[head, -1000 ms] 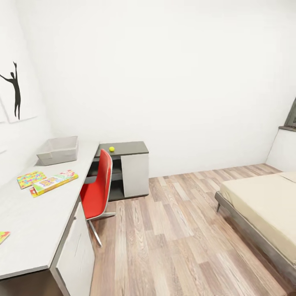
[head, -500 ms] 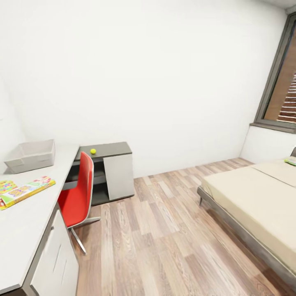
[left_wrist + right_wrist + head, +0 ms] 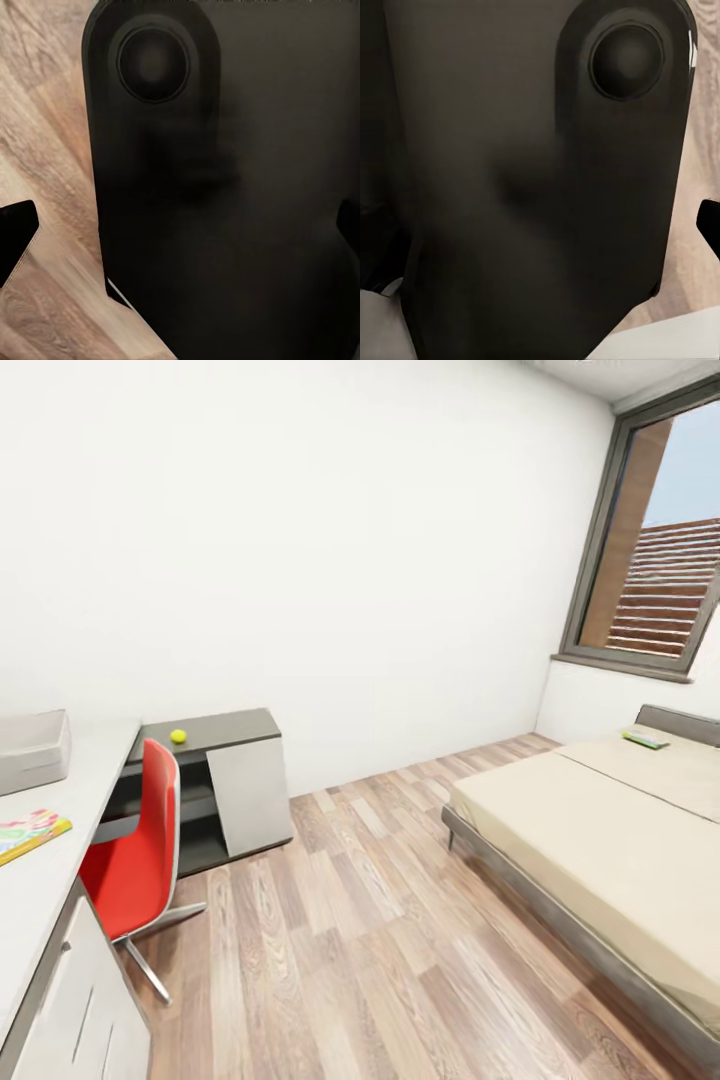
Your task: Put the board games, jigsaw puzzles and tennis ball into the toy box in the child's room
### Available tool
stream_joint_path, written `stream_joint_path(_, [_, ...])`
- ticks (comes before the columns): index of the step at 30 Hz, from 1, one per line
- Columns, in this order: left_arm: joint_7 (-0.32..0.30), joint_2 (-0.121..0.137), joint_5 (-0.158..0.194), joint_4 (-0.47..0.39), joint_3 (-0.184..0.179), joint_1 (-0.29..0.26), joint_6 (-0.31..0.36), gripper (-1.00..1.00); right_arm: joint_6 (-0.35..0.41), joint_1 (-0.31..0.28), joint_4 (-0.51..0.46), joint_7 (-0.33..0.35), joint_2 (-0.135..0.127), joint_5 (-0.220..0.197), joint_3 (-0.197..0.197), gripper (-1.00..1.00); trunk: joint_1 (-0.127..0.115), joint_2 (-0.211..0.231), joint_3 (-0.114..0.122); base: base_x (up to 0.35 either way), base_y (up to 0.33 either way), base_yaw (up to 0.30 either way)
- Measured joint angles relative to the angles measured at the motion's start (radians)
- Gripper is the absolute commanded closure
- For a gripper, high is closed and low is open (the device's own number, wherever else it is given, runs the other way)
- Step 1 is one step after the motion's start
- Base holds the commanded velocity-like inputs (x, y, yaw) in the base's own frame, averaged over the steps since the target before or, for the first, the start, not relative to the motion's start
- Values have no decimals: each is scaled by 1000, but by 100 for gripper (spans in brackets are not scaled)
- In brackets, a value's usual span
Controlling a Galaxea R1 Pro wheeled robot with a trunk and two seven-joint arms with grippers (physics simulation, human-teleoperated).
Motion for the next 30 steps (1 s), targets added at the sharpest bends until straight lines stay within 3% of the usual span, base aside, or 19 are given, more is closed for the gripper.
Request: stream_joint_path(30, [0, 0, 0, 0, 0, 1, 0, -100, -31, 0, 0, 0, -6, -1, 0, -100, 0, 0, 0, 0, 0, -245])
